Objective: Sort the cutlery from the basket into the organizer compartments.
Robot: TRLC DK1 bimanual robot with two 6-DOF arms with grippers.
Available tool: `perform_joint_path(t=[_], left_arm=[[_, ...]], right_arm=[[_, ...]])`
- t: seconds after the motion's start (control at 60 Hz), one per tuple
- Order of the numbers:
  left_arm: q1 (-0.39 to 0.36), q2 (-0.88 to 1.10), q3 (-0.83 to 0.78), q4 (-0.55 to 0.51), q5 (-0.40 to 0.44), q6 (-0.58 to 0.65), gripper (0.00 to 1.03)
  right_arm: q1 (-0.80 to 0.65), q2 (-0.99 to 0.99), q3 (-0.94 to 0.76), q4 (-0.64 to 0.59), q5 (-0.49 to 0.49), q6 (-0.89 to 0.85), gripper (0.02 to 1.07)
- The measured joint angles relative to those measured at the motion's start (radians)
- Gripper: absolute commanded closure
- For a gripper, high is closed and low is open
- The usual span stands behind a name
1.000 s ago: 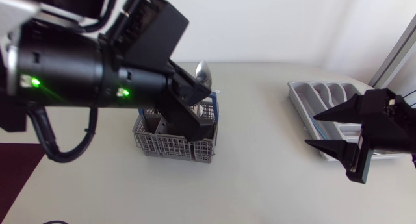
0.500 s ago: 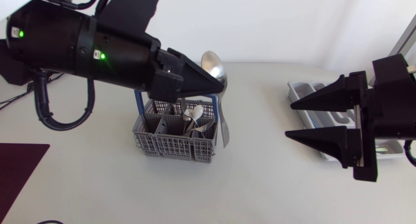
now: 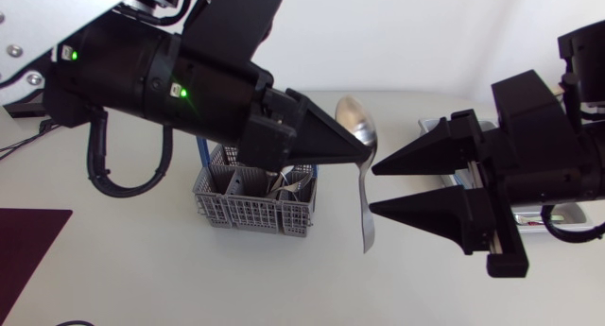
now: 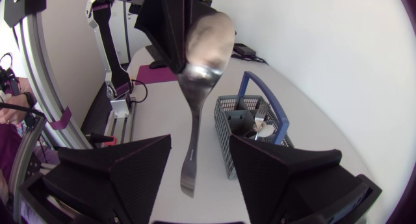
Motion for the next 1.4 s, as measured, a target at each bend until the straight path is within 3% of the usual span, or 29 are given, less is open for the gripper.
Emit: perform_joint_path(t=[0.6, 0.833, 0.883, 0.95, 1.0, 1.067, 1.25, 1.4], left_arm=[[-0.008, 0.000, 0.000, 0.000, 0.026, -0.003, 1.00], [-0.007, 0.000, 0.000, -0.005, 0.036, -0.003, 1.00], [-0.003, 0.000, 0.000, -0.005, 0.037, -0.003, 0.91], [0.008, 0.000, 0.000, -0.005, 0.045, -0.004, 0.70], [0.021, 0.000, 0.000, 0.002, 0.047, -0.008, 0.48], [0.043, -0.005, 0.000, 0.024, 0.047, -0.020, 0.33], [0.117, -0.043, 0.006, 0.072, -0.078, -0.051, 0.20], [0.175, -0.061, 0.028, 0.087, -0.203, -0.059, 0.20]], right_arm=[[0.060, 0.019, 0.002, 0.003, -0.030, 0.034, 0.99], [0.065, 0.026, 0.003, 0.006, -0.021, 0.071, 1.01], [0.065, 0.026, 0.003, 0.006, -0.018, 0.085, 1.01], [0.066, 0.026, 0.004, 0.006, -0.007, 0.089, 1.01], [0.066, 0.026, 0.008, 0.006, 0.002, 0.089, 1.01], [0.066, 0.025, 0.011, 0.001, 0.013, 0.089, 1.01], [0.054, 0.022, 0.010, -0.027, 0.058, 0.084, 1.01], [-0.101, 0.020, 0.010, -0.032, 0.067, 0.054, 1.01]])
